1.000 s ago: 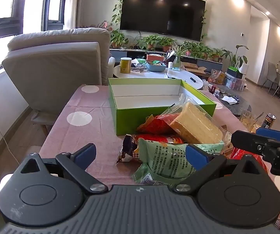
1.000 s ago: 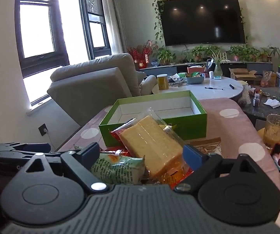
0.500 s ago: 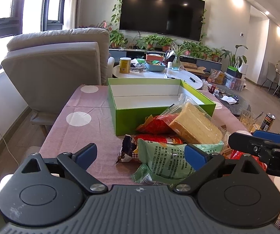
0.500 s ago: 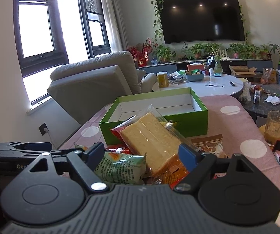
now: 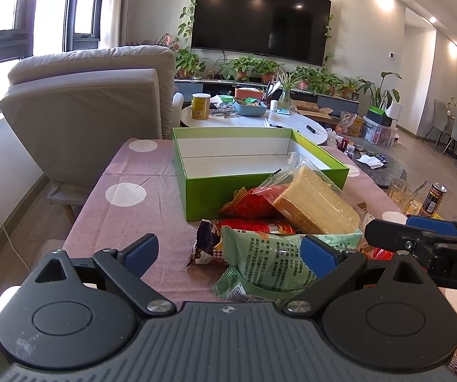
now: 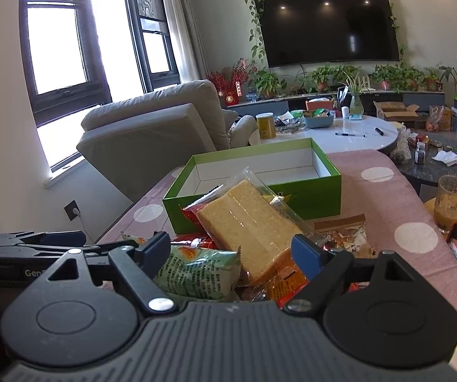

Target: Organize snacks

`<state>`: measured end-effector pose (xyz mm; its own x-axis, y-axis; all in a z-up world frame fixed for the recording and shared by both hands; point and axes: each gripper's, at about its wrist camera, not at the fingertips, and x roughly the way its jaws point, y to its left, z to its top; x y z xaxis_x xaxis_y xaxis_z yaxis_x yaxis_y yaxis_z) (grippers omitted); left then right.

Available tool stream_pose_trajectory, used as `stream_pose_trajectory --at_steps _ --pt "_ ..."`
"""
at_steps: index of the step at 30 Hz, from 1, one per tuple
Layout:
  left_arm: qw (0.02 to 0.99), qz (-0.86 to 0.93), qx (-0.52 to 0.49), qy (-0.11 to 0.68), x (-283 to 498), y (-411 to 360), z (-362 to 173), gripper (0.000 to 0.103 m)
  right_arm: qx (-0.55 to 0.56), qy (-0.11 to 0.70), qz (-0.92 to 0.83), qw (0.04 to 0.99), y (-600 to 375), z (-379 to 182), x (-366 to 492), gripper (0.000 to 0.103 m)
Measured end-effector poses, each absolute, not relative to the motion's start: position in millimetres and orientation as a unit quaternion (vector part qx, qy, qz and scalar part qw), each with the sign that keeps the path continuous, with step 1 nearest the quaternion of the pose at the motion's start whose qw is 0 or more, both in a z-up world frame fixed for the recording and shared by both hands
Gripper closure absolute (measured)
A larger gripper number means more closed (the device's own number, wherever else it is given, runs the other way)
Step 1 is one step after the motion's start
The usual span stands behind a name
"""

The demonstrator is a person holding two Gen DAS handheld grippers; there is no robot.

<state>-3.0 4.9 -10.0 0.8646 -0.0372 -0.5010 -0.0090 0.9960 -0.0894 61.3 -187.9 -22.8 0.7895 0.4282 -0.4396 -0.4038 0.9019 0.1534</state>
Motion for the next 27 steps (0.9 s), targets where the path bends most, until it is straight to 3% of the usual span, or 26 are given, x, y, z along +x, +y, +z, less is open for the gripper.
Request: stream_pose_trajectory --at_steps 27 --pt "0.964 -0.013 -0.036 0.263 -4.2 2.6 -12.6 0.008 0.029 0.243 0.221 0.944 -187.5 -25.1 60.9 0.011"
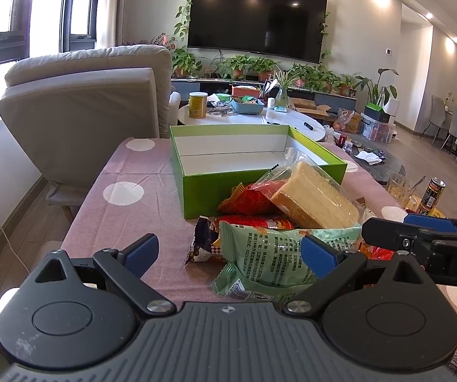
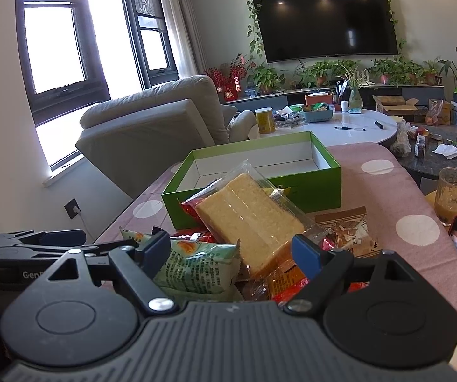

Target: Organize snacks

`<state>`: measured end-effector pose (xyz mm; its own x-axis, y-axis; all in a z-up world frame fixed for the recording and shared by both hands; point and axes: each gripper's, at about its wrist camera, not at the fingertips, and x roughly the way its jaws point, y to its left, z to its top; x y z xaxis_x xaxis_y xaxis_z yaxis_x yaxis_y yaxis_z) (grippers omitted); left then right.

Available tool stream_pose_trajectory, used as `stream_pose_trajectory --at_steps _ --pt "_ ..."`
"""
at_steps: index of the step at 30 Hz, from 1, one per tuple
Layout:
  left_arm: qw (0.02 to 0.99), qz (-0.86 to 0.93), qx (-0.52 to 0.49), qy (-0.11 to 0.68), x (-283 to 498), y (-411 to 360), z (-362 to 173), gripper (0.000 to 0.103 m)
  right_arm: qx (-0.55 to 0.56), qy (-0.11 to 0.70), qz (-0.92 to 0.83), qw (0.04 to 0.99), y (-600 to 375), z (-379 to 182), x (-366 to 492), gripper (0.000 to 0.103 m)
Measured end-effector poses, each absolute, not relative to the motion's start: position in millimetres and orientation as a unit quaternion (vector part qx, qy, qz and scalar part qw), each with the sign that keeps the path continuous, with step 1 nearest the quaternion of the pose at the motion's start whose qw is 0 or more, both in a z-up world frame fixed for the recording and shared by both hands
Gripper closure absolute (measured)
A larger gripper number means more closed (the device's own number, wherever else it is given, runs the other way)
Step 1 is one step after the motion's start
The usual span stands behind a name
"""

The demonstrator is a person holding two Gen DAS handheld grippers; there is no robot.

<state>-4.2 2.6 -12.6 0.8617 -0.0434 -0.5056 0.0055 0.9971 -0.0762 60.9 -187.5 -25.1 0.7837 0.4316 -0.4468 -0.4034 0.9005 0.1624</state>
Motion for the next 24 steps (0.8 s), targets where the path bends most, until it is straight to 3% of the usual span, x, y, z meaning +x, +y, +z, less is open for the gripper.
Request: stream_pose_trajectory --at_steps 24 --pt "0.963 -0.018 -0.032 0.268 -2.4 0.8 -17.1 0.011 0.022 0.243 0.233 0.941 -186.0 -27.4 59.8 0.011"
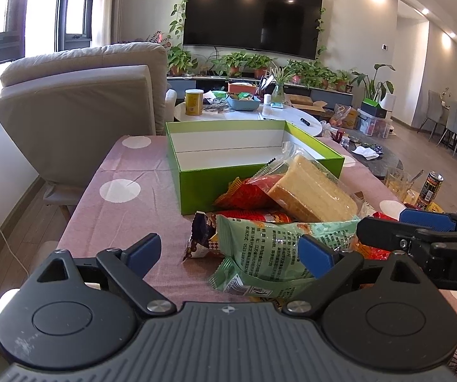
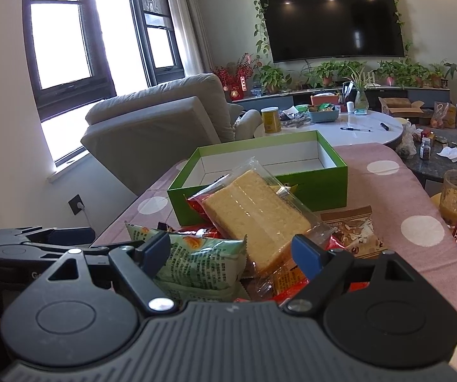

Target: Organize snacks

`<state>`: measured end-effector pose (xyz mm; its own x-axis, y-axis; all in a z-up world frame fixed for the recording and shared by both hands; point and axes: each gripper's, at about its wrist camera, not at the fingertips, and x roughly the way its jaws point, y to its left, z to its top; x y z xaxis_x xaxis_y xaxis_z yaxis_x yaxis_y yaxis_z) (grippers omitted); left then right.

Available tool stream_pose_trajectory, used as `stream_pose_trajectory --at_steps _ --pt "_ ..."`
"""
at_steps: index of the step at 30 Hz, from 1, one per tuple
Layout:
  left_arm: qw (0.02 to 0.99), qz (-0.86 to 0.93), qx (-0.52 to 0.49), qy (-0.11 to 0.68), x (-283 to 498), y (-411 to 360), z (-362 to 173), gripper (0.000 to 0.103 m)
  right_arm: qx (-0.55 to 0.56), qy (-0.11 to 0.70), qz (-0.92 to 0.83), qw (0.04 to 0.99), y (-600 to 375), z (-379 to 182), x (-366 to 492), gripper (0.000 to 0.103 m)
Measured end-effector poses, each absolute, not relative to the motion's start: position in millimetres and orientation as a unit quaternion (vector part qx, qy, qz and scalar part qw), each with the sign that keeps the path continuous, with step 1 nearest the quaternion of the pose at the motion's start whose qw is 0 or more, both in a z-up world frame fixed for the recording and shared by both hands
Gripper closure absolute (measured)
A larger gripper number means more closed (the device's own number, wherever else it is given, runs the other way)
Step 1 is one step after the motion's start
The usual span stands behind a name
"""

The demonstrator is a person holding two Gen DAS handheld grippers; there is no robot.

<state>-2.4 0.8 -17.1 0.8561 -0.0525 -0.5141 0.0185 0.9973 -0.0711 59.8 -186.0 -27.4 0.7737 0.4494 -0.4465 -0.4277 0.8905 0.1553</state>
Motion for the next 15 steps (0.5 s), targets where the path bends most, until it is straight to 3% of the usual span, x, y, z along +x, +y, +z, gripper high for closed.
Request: stream_pose_trajectory --at_steps 12,15 --pt "0.963 -0.020 -0.031 0.266 -2.8 2.8 -16.2 0.011 0.020 0.242 0.236 0.941 -185.0 -27.7 59.0 0.011" --pt "0.963 -0.022 -0.033 0.266 -2.5 4.6 -15.7 0.019 0.014 0.242 0.246 0.938 -183.2 -27.5 57.7 0.011"
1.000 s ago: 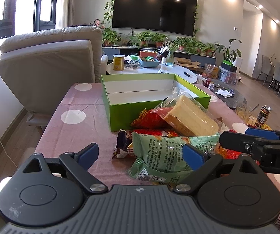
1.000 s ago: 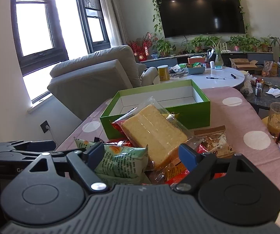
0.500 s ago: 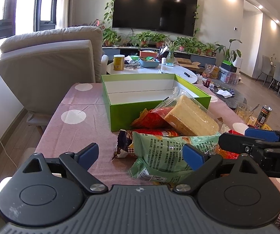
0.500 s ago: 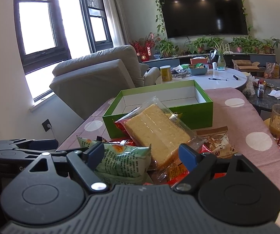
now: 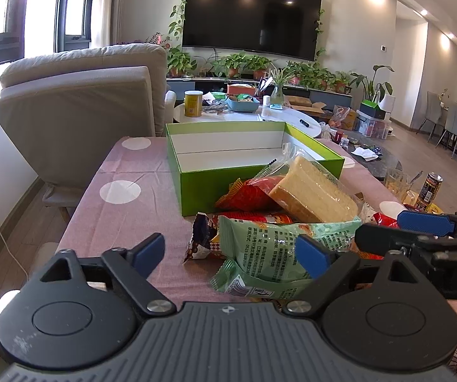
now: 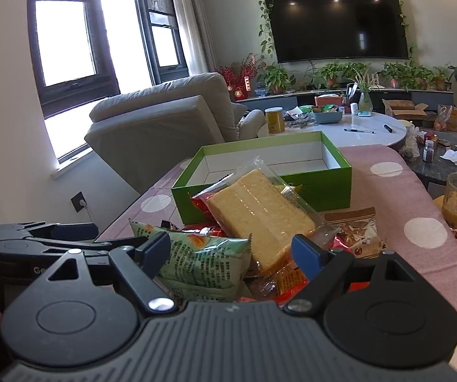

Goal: Organize snacks
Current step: 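Close the left and right grippers on the green chip bag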

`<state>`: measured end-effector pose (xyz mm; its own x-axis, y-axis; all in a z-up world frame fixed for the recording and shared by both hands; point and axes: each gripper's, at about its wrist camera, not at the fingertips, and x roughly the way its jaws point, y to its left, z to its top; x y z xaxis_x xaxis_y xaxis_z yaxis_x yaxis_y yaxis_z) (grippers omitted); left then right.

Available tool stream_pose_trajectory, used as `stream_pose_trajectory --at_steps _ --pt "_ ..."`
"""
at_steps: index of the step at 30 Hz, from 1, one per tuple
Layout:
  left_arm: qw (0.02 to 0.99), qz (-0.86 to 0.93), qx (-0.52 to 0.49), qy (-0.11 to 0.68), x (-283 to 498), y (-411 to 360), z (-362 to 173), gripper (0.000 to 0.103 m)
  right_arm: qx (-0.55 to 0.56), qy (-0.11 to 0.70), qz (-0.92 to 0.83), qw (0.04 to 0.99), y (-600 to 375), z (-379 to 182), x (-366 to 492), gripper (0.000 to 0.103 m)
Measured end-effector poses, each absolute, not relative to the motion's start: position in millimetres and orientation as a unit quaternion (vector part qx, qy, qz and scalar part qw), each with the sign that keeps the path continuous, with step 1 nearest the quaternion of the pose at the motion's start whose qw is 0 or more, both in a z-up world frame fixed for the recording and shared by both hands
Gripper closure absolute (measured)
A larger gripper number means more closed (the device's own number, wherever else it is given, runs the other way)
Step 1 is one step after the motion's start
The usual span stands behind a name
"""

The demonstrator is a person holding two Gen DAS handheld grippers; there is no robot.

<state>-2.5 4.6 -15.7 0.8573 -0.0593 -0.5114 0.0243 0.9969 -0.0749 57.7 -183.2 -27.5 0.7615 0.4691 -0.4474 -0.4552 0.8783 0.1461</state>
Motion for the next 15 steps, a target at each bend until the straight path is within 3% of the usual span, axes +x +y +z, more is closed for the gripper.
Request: stream_pose_trajectory --at_steps 4,15 --pt "0.964 -0.024 -0.029 0.262 -4 9 -16 0.032 0.004 0.248 0.268 0.931 -178 -29 55 0.011" --pt "0.957 -0.043 -0.023 0.287 3 18 -31 0.032 0.011 0.277 0.265 0.924 -173 -39 66 0.011"
